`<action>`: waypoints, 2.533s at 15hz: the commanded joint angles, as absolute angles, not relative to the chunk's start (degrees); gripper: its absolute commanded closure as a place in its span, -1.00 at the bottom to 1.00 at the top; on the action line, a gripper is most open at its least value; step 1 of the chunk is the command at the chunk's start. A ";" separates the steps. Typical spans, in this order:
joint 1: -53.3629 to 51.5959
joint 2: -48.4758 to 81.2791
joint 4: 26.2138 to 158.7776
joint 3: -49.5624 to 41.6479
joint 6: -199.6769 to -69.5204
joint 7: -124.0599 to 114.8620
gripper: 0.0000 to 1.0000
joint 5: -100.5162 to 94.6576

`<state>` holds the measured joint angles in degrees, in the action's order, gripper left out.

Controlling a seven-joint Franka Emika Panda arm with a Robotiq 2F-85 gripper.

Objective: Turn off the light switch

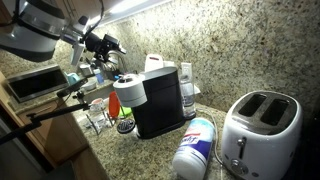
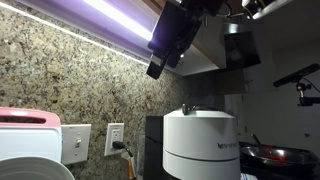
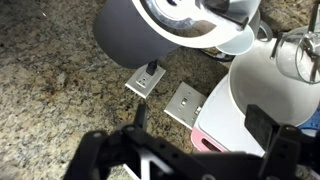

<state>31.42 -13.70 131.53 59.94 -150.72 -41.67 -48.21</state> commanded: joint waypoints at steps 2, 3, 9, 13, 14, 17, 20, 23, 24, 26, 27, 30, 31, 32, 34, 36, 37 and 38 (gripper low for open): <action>31.59 -3.21 126.40 64.83 -141.68 -42.17 -1.00 -41.18; 31.39 -1.35 125.81 65.54 -140.50 -41.56 -1.00 -39.78; 30.82 3.95 124.10 66.20 -140.16 -47.28 -1.00 -40.85; 30.36 7.31 123.42 63.80 -141.08 -58.04 -1.00 -48.61; 30.03 8.36 123.12 63.14 -140.68 -60.12 -1.00 -50.95; 27.97 12.52 121.24 60.73 -137.84 -64.75 -1.00 -58.01; 25.90 16.77 118.66 59.30 -134.20 -63.13 -1.00 -58.87; 12.18 9.60 121.39 42.23 -142.26 -60.07 -1.00 -51.31; 10.02 9.39 121.36 39.93 -142.52 -59.95 -1.00 -50.93; 8.63 8.81 121.48 39.08 -142.33 -60.12 -1.00 -50.79; 8.58 8.64 121.56 39.09 -142.29 -60.14 -1.00 -50.80; 3.64 9.16 121.64 33.01 -143.14 -61.00 -1.00 -51.00; -0.04 9.64 121.03 29.22 -142.65 -61.91 -1.00 -52.87; -3.51 10.54 120.16 26.13 -142.79 -62.29 -1.00 -54.48; -9.51 11.91 118.40 21.16 -141.53 -63.31 -1.00 -58.65; -13.60 13.57 116.34 18.36 -140.20 -63.52 -1.00 -62.57; -14.99 14.69 115.08 17.51 -140.71 -63.06 -1.00 -63.90; -16.38 15.82 113.57 16.68 -139.83 -62.97 -1.00 -65.28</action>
